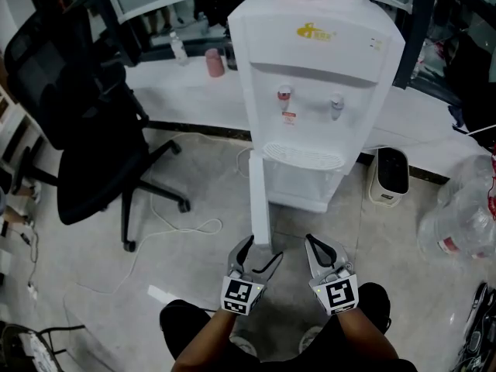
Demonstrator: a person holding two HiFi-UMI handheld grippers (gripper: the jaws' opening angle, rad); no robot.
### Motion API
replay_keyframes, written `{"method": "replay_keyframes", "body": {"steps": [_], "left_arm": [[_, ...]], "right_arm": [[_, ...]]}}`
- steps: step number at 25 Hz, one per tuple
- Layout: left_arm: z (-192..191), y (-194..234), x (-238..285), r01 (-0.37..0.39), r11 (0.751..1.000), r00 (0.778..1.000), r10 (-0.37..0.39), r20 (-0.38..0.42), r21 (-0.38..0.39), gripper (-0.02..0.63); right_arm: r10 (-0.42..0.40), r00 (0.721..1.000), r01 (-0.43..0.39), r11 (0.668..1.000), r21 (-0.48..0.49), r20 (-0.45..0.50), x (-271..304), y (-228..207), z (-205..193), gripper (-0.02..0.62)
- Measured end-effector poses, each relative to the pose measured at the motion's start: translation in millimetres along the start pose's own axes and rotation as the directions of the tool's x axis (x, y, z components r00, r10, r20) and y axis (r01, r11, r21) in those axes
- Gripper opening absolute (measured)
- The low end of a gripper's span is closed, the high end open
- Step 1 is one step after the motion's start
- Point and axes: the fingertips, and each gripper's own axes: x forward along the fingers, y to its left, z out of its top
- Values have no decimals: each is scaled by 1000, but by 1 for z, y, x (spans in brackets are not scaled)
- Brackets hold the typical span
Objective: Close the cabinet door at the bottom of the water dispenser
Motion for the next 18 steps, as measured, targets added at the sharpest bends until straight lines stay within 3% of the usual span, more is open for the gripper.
{"method": "replay_keyframes", "body": {"steps": [4,18], "left_arm": [[1,-13,7,34,999,999,-34,-2,13,385],[7,-54,45,132,991,991,-132,5,-13,373]], "right_arm": [[-39,999,39,998,41,3,-6,-14,-6,5],[-121,992,121,992,24,-21,-19,-51,-23,5]]}}
